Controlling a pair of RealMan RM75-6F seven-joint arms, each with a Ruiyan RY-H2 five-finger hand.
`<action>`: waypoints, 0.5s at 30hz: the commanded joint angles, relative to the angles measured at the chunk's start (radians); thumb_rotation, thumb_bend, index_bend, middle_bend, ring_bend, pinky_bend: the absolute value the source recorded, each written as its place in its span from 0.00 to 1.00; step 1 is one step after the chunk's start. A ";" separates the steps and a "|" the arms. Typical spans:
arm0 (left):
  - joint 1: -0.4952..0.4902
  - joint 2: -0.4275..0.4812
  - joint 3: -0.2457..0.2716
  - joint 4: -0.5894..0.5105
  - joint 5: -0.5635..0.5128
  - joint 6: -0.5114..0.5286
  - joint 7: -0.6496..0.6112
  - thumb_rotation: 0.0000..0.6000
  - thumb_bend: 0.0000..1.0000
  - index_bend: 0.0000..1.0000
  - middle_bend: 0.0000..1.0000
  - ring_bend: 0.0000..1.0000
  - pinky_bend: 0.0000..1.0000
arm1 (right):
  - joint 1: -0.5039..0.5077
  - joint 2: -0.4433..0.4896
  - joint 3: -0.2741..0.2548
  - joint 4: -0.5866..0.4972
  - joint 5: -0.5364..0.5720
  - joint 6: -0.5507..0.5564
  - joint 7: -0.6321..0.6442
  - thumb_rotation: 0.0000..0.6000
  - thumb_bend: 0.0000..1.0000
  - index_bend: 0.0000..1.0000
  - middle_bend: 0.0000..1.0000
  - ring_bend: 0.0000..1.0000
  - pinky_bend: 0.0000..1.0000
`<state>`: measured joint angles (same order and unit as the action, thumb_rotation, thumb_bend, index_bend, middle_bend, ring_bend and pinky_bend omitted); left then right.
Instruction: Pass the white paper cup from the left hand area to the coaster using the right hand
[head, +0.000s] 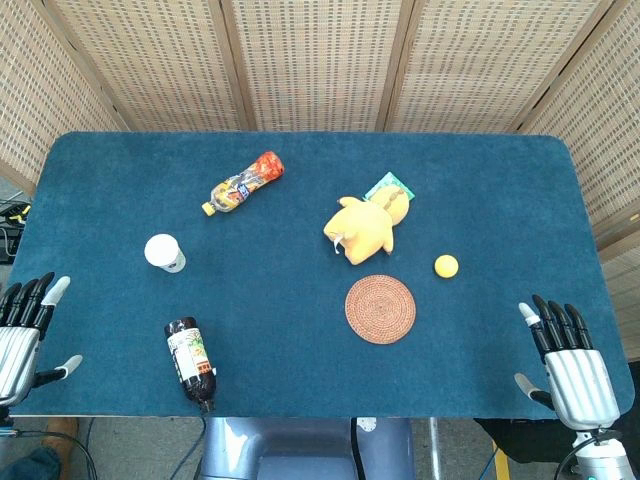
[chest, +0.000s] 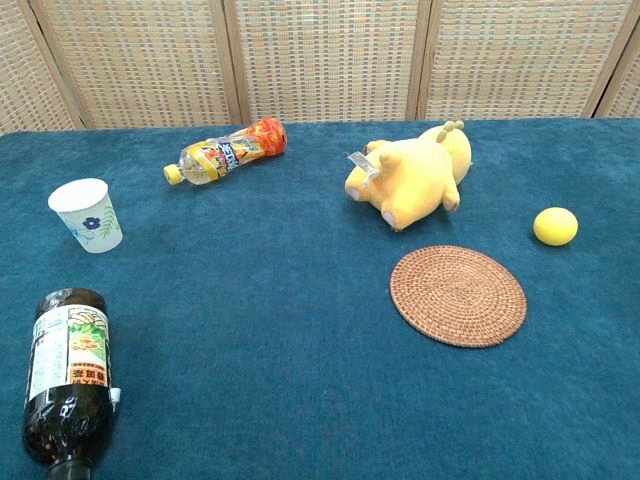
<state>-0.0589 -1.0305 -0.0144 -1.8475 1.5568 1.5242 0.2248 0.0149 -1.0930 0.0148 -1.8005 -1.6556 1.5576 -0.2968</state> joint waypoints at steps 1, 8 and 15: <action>0.000 0.000 0.000 0.000 -0.001 -0.001 0.001 1.00 0.00 0.00 0.00 0.00 0.00 | -0.001 0.002 0.000 -0.002 -0.005 0.006 0.000 1.00 0.00 0.00 0.00 0.00 0.00; -0.019 -0.005 -0.009 0.009 -0.029 -0.038 0.009 1.00 0.00 0.00 0.00 0.00 0.00 | -0.004 0.001 0.000 -0.001 -0.012 0.014 0.010 1.00 0.00 0.00 0.00 0.00 0.00; -0.158 -0.025 -0.115 0.097 -0.199 -0.232 0.028 1.00 0.00 0.00 0.00 0.00 0.00 | 0.006 -0.006 0.012 0.015 0.006 0.002 0.020 1.00 0.00 0.00 0.00 0.00 0.00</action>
<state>-0.1474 -1.0453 -0.0759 -1.7958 1.4430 1.3856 0.2364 0.0184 -1.0971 0.0245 -1.7882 -1.6537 1.5631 -0.2761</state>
